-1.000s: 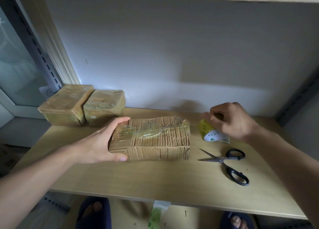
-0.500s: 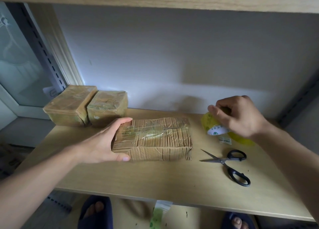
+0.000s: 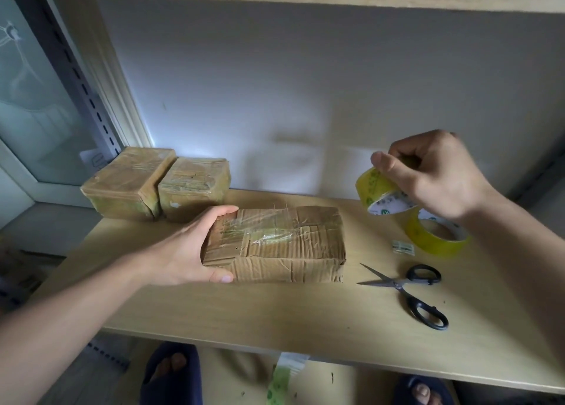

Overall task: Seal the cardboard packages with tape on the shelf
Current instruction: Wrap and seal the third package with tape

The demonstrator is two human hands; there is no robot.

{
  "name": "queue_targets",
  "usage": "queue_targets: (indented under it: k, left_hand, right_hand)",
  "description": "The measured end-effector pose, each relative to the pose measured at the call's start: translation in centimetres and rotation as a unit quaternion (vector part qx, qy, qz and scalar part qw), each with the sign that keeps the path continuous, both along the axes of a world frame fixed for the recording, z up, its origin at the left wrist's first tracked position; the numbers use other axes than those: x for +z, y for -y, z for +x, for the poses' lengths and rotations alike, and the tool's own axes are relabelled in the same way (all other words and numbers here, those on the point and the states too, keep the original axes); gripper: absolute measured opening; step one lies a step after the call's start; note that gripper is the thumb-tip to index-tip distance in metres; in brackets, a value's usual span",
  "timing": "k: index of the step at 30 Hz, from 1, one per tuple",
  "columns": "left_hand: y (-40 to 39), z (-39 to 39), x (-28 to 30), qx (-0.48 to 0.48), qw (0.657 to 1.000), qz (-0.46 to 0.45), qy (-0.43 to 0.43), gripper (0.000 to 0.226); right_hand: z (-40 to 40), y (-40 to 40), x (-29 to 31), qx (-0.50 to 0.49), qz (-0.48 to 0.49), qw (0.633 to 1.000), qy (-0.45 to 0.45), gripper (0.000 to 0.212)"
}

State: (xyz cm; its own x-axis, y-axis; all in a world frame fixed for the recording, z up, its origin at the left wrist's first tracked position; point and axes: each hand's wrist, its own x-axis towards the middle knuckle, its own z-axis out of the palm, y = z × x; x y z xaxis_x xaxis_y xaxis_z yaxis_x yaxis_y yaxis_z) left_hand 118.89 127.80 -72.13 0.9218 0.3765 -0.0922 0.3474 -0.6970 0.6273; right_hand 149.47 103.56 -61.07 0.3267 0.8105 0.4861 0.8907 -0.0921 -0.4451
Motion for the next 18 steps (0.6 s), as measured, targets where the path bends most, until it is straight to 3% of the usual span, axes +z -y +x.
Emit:
queue_targets:
  k: [7, 18]
  left_hand:
    - [-0.1, 0.1, -0.1, -0.001, 1.000, 0.008, 0.002, 0.113]
    - [-0.1, 0.0, 0.0, -0.003, 1.000, 0.012, -0.015, 0.113]
  right_hand:
    - [1.7, 1.0, -4.8, -0.019, -0.080, 0.996, -0.015, 0.058]
    - [1.5, 1.1, -8.2, -0.026, -0.148, 0.988, -0.040, 0.050]
